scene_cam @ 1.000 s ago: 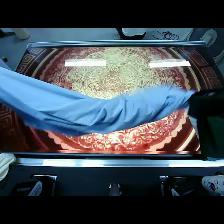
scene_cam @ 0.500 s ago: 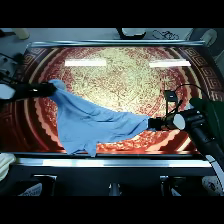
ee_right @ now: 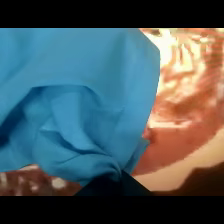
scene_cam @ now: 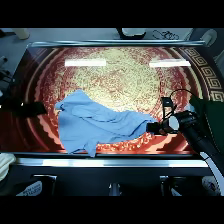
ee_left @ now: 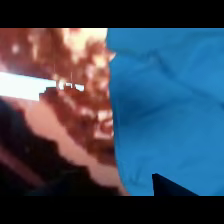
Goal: Fold the shirts.
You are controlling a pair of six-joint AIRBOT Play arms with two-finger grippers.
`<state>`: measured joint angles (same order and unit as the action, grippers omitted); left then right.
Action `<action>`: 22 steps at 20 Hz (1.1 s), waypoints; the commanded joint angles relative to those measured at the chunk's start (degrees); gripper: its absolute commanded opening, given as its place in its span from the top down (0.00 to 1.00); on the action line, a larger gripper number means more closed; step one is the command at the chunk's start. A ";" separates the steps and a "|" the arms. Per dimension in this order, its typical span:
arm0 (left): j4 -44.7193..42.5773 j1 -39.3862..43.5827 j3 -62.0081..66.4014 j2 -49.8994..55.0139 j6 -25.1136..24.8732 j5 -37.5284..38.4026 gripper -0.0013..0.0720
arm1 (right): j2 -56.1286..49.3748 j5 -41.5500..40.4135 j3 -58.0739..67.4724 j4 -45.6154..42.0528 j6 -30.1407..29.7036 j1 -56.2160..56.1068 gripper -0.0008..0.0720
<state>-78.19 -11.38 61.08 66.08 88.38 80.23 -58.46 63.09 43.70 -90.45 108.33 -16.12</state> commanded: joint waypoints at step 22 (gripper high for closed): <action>11.06 1.36 23.06 -34.95 1.11 -32.52 0.96 | 17.68 3.63 43.60 -12.74 -9.38 -0.09 0.96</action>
<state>-54.26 -8.12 64.49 40.64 80.23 49.08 -45.71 66.63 72.18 -98.78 100.86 -16.16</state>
